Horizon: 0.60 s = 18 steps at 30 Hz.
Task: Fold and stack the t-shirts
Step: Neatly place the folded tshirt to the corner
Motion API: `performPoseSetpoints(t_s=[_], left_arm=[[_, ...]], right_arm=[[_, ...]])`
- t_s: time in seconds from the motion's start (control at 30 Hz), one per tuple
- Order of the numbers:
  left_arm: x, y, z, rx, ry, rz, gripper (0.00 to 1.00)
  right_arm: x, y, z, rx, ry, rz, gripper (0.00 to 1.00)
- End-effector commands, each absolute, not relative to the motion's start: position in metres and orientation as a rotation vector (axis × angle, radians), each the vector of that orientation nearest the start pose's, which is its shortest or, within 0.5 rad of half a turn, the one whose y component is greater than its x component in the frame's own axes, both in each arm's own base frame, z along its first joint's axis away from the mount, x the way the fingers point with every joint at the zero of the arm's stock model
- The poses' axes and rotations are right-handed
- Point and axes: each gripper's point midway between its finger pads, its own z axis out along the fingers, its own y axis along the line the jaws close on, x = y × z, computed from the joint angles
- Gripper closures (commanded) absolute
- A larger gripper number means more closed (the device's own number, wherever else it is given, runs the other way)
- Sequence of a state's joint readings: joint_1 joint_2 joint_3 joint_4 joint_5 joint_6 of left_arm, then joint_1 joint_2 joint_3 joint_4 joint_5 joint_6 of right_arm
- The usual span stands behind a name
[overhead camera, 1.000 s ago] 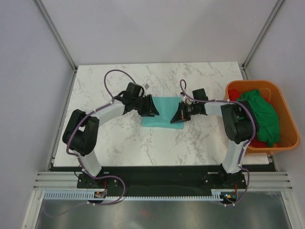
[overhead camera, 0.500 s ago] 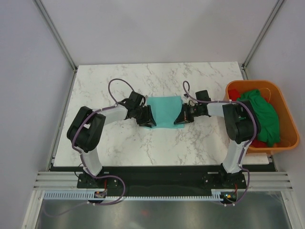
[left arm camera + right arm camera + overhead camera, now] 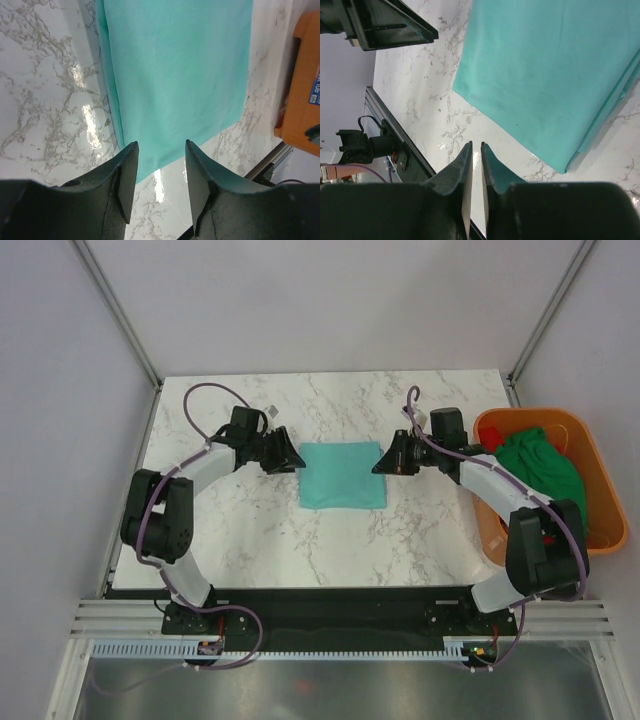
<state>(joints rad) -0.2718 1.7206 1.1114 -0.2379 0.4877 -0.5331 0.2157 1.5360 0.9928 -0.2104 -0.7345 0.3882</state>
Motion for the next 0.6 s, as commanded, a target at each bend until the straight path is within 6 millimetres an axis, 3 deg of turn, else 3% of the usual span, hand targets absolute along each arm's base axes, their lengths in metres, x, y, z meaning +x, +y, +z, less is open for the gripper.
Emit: performPoseSetpoints(t_s=[0.0,0.27,0.4,0.57], left_arm=[[0.379,-0.219,0.092,0.038,2.499,-0.971,0.5],[0.394,-0.219,0.05,-0.001,2.587,-0.922,0.52],[0.397,-0.216,0.037,-0.026,2.612,-0.893,0.55],[0.406,-0.217,0.036,-0.03,2.606,-0.879,0.58]], right_arm=[[0.339,0.199,0.174,-0.161,2.282,1.096,0.79],[0.34,0.189,0.219,-0.14,2.186,1.005,0.74],[0.334,0.187,0.236,-0.148,2.14,1.003,0.74],[0.332,0.187,0.25,-0.16,2.104,1.0,0.73]])
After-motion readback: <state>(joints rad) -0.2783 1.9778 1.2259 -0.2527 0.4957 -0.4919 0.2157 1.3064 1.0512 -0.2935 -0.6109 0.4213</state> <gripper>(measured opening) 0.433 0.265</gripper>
